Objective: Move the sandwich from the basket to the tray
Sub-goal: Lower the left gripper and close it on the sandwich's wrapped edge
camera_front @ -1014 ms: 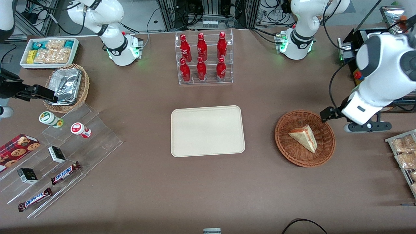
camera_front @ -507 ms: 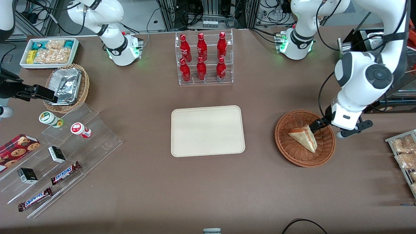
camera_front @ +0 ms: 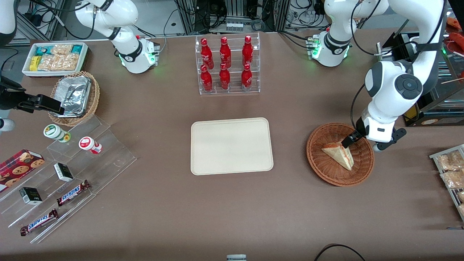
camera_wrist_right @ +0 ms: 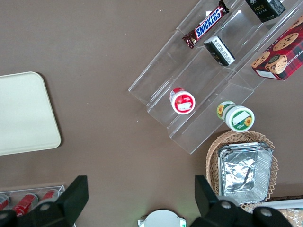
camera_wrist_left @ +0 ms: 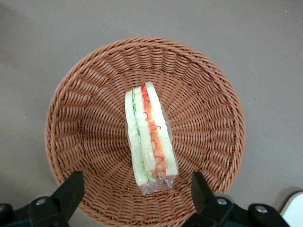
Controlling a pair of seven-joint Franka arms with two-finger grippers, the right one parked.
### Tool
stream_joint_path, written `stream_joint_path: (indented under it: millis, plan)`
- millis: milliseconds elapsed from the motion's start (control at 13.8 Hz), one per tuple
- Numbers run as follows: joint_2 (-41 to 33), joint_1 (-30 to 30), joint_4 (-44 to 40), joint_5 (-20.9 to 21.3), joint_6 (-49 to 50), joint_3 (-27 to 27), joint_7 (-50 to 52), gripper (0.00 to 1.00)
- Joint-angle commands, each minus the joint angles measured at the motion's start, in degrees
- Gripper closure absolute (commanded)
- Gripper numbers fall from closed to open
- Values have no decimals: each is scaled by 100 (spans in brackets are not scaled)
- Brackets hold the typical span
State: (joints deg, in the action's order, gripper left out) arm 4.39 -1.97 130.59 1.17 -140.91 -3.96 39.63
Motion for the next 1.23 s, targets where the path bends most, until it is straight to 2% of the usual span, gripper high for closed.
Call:
stream_joint_path:
  millis: [0,217,797,1159]
  plan:
    - [210,-49,168,-20,-585,1,360,0]
    - [500,-189,230,-29,-1070,1,773,0]
    - [712,-243,327,-2,-1097,27,740,1]
    - [888,-225,265,-11,-1273,44,740,19]
